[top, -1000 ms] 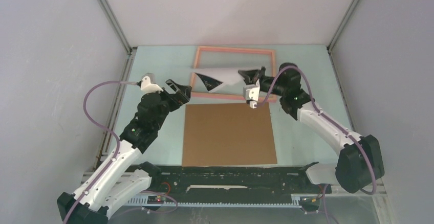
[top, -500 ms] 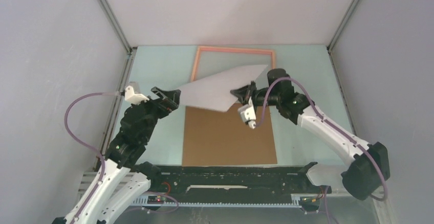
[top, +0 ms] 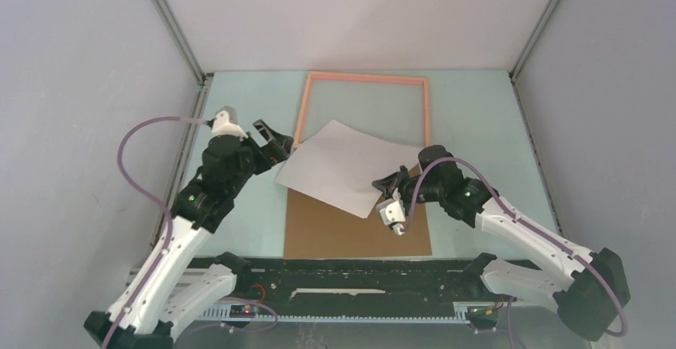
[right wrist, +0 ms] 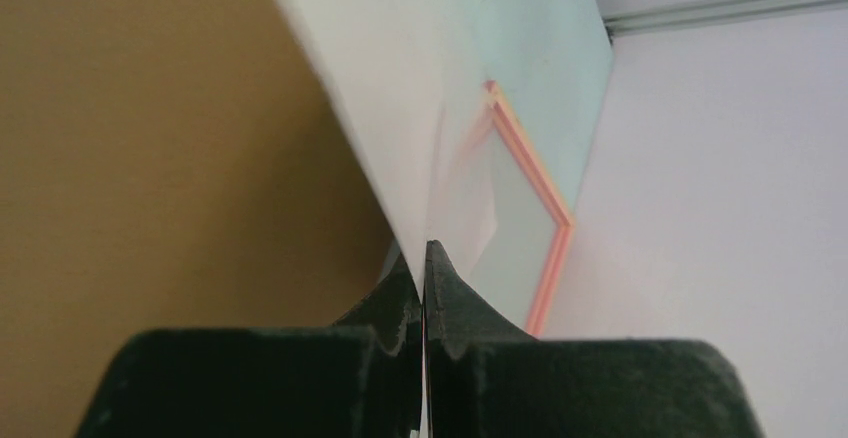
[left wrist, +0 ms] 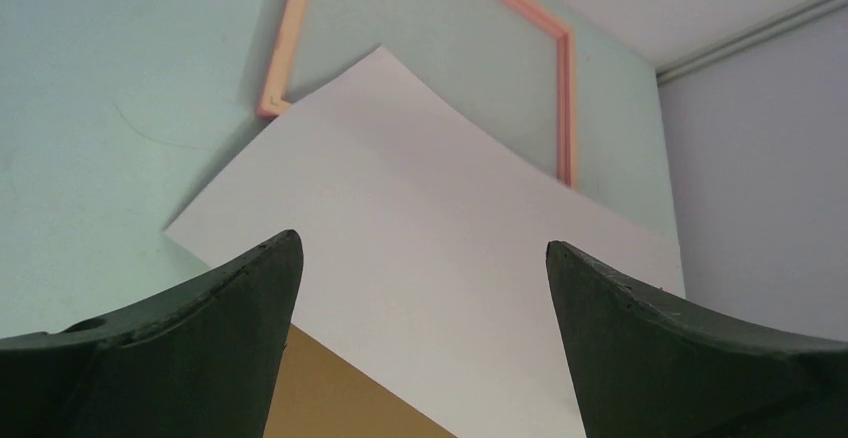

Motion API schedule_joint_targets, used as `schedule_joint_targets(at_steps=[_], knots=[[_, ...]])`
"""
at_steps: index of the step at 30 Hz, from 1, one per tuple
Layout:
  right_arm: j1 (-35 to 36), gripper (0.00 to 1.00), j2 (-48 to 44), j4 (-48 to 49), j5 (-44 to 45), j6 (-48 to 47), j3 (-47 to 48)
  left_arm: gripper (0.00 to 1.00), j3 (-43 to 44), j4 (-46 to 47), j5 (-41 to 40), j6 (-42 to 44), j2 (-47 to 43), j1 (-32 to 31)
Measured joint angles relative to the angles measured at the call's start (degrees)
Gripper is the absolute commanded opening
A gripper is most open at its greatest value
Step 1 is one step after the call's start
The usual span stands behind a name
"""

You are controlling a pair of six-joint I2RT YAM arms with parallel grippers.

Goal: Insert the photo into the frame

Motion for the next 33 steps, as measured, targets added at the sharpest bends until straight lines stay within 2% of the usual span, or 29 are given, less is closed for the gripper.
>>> schedule_joint_targets(at_steps=[5,9,15,21,28,33], knots=[[2.69,0.00,-5.20,-0.63,2.14,3.41,-4.02,1.00,-2.91,3.17,5.92,0.04,6.84,1.86],[1.22,0.00,-7.41,1.16,1.64,5.66,-7.65,1.00,-4.96,6.86,9.92,0.00,11.74,3.45],[-3.93,0.00,-1.70,4.61,-0.92,6.19,-8.55,1.00,-8.33,12.50,15.15,-0.46,15.06,3.61],[-8.94,0.00,4.17,9.20,-3.93,5.53,-8.28,1.00,-8.55,15.54,16.55,-0.48,15.37,3.61],[-13.84,0.00,12.00,9.46,-7.48,2.38,-0.96,1.00,-8.55,18.38,17.20,-0.50,16.90,3.63],[-16.92,0.19,17.66,9.33,-10.12,-0.24,5.14,1.00,-8.55,19.91,17.97,-0.55,18.75,3.67]])
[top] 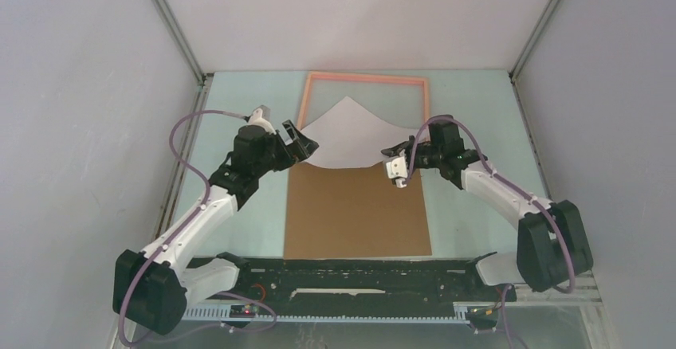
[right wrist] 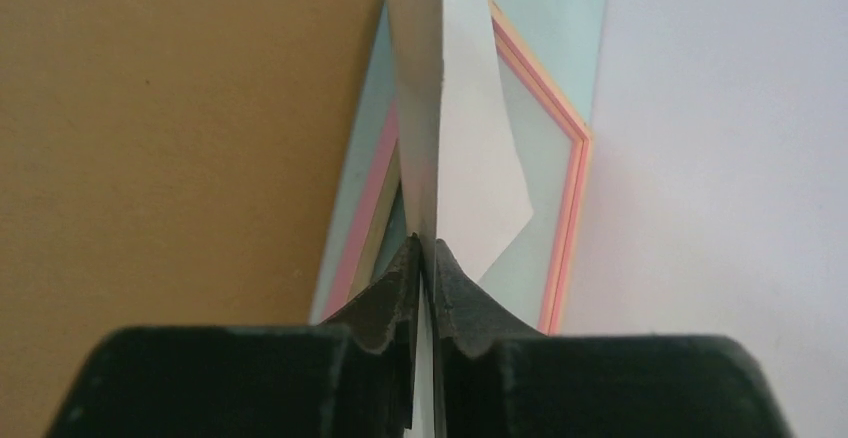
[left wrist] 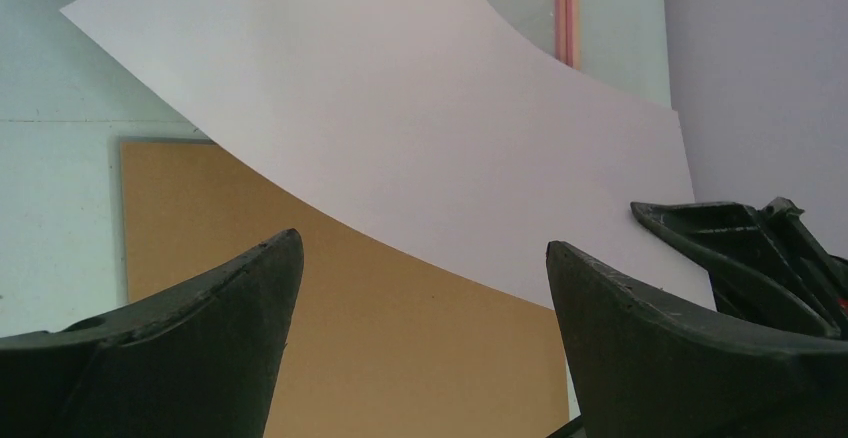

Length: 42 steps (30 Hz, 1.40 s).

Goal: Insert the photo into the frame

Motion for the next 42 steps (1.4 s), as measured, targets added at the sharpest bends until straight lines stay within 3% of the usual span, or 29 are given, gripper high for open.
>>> schedule_joint_targets(at_steps=[5,6,7,8,14,19,22,26,29,34,37,42], knots=[[-2.01,0.50,4.76,1.66,-0.59,-0.07,0.57,1.00,0.00,1.18,0.15,-0.04,0.94,0.02],[-2.43,0.63,5.95,2.84,-0.57,0.72,0.48,1.00,0.00,1.40,0.20,-0.04,1.11,0.02],[-2.80,0.93,6.71,4.22,-0.42,1.79,0.26,1.00,0.00,1.64,0.31,-0.07,1.36,0.02],[-3.17,0.99,7.13,5.97,-0.20,3.10,-0.31,1.00,0.00,1.97,0.35,-0.09,1.66,0.02],[-2.91,1.00,3.93,12.63,2.62,12.09,-7.80,1.00,0.00,4.13,1.01,-1.18,3.23,0.04],[2.36,1.00,-5.73,12.22,7.39,20.13,-14.32,1.00,0.00,6.40,1.77,-1.99,3.45,0.04],[3.56,1.00,-11.17,12.15,7.78,29.79,-15.72,1.00,0.00,6.80,1.92,-2.10,3.43,0.04],[-0.20,1.00,-14.32,15.85,1.05,48.85,-16.26,1.00,-0.55,7.32,1.92,-2.60,2.60,0.04],[0.87,1.00,-17.55,15.87,0.26,61.33,-17.99,1.00,-0.98,7.63,1.97,-2.97,1.75,0.04],[2.01,1.00,-25.53,9.16,17.40,88.43,-16.59,1.00,-2.03,8.81,1.95,-3.02,0.79,0.04],[-1.77,1.00,-25.81,3.43,25.51,101.63,-11.28,1.00,-2.64,9.31,1.92,-3.04,0.50,0.04],[-17.42,0.97,-22.99,2.49,24.98,123.12,-12.24,1.00,-2.69,9.33,1.77,-3.02,0.44,0.04]])
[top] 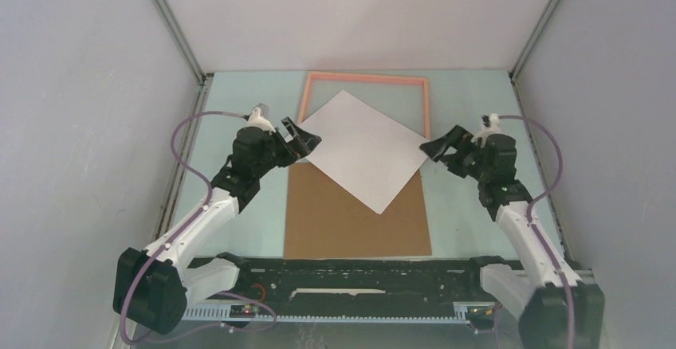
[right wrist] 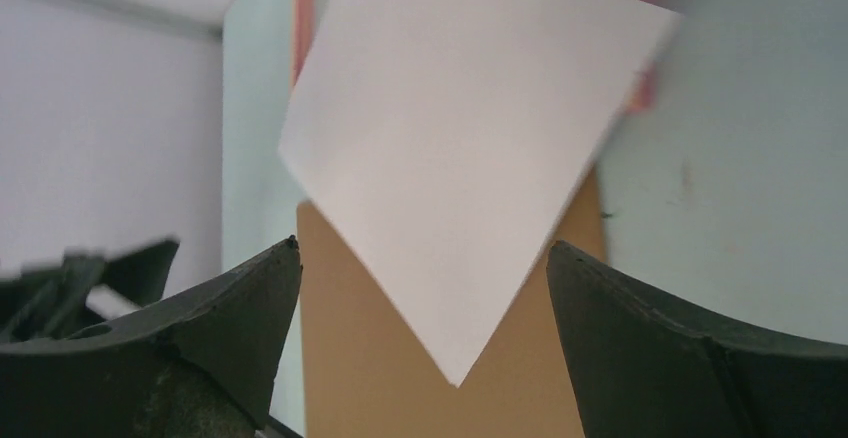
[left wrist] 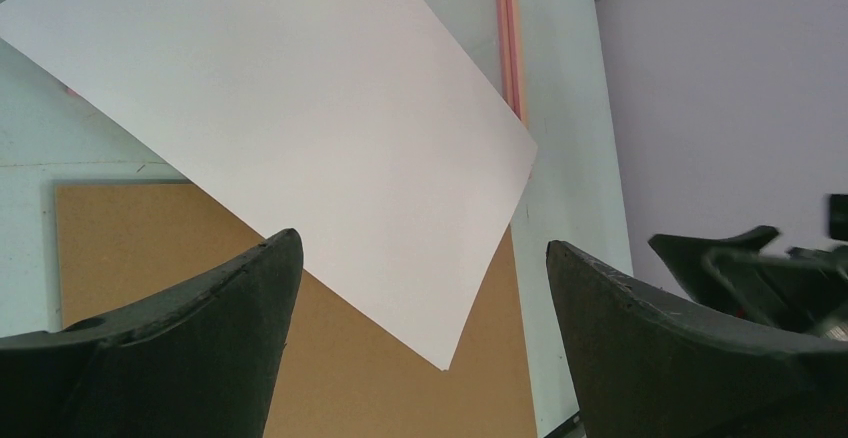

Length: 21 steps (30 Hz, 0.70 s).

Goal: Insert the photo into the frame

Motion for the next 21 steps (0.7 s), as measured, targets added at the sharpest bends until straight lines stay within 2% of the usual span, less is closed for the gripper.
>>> schedule_joint_targets(at_steps=[2,4,7,14,15,19,21], knots=[[-5.42,0.85,4.02,4.81,-1.92,6.47,-3.28,1.00,0.09,-0.04,-0.07,0.04,0.00,0.02],[-8.46,0.72,12.61,11.21,-4.35,12.48,-6.23,1.00,0.46,-0.09,-0.28,0.07,0.13,0.02],[-8.66,0.67,22.84,18.95,-7.89,17.75,-7.48,1.00,2.10,-0.09,-0.44,0.09,1.05,0.04],[-10.45,0.56,45.20,43.63,-13.99,29.29,-7.43,1.00,5.33,2.23,-0.42,0.02,4.09,0.11],[-10.69,0.53,47.56,46.40,-14.34,30.62,-7.43,1.00,5.33,2.56,-0.42,0.00,4.52,0.11],[-11.28,0.52,53.94,56.87,-16.24,36.11,-7.37,1.00,5.33,3.76,-0.37,-0.13,6.23,0.13],[-11.50,0.45,55.47,60.00,-17.09,37.97,-7.06,1.00,5.33,4.00,-0.33,-0.50,6.88,0.13]])
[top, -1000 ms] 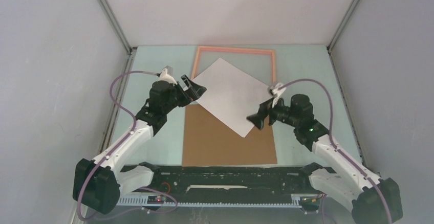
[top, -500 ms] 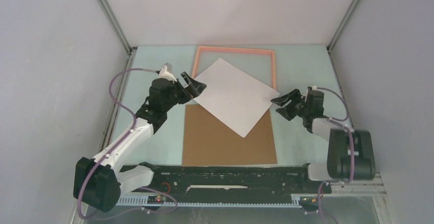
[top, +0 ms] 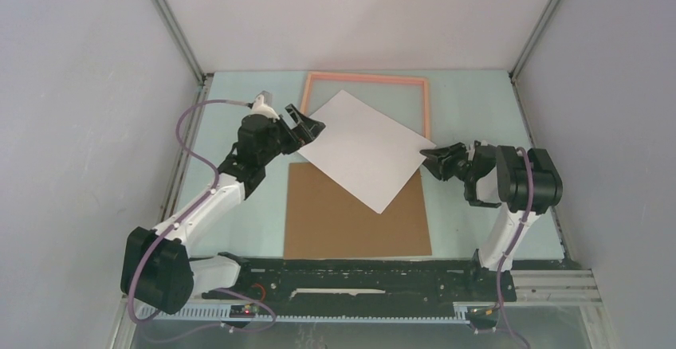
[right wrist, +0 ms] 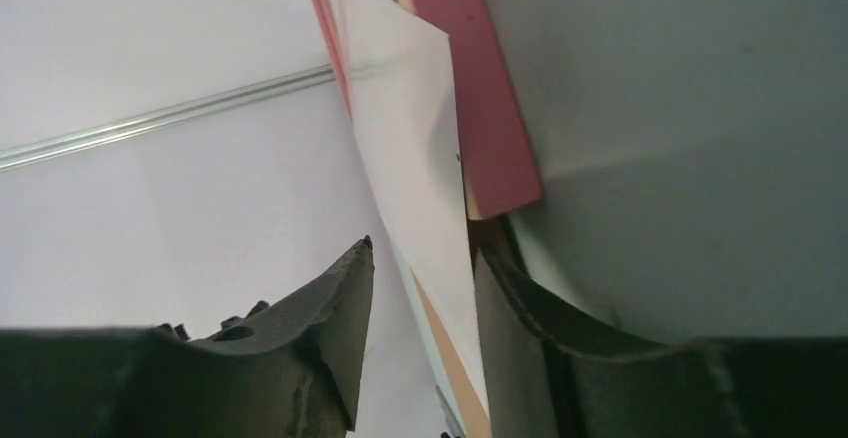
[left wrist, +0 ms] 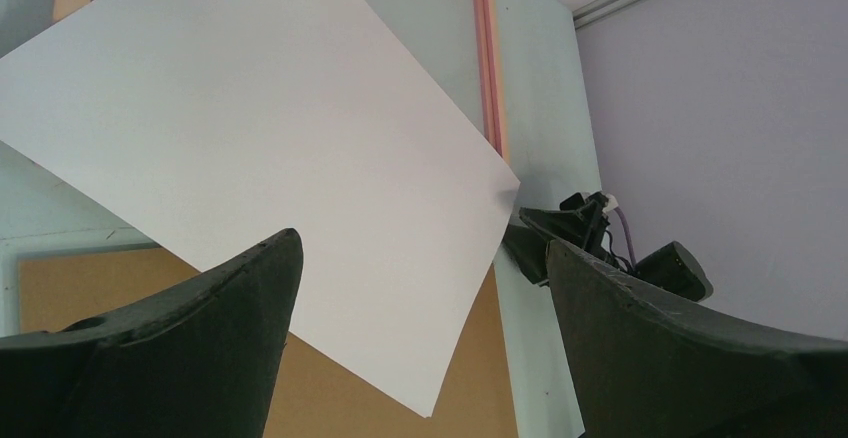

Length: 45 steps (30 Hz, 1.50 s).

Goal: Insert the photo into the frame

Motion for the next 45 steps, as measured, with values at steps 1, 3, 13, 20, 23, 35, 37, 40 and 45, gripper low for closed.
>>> schedule_joint_targets(at_steps=[1,3,13,20,23,35,37,40,45], knots=[[-0.02,0.41,0.24,0.70,-0.22,0.44,0.20,1.00,0.00,0.22,0.02,-0.13,0.24,0.00],[0.00,0.29,0.42,2.21,-0.74,1.27,0.83,1.00,0.00,0.48,0.04,-0.52,0.33,0.02],[0.59,0.00,0.42,-1.33,-1.42,-1.11,6.10,1.00,0.09,1.49,-0.15,-0.94,0.33,0.24],[-0.42,0.00,0.72,-30.25,-1.70,-16.94,25.97,1.00,6.08,0.22,-3.37,-0.37,2.95,1.44],[-1.62,0.00,6.05,-53.48,-1.31,-29.77,49.94,1.00,10.54,0.28,-5.05,-0.37,6.23,3.32],[-3.26,0.00,27.41,-87.82,-6.69,-48.61,97.26,1.00,28.17,-0.22,-14.49,0.55,26.62,6.58],[-3.08,0.00,30.86,-89.44,-7.87,-49.35,99.60,1.00,30.12,-0.20,-14.82,0.98,29.14,6.62],[-2.91,0.00,34.77,-91.76,-8.68,-49.75,101.79,1.00,31.82,-0.20,-14.95,1.99,31.93,6.84],[-2.89,0.35,35.01,-92.80,-5.22,-49.46,100.15,1.00,31.98,-0.13,-14.99,4.59,34.56,7.67]])
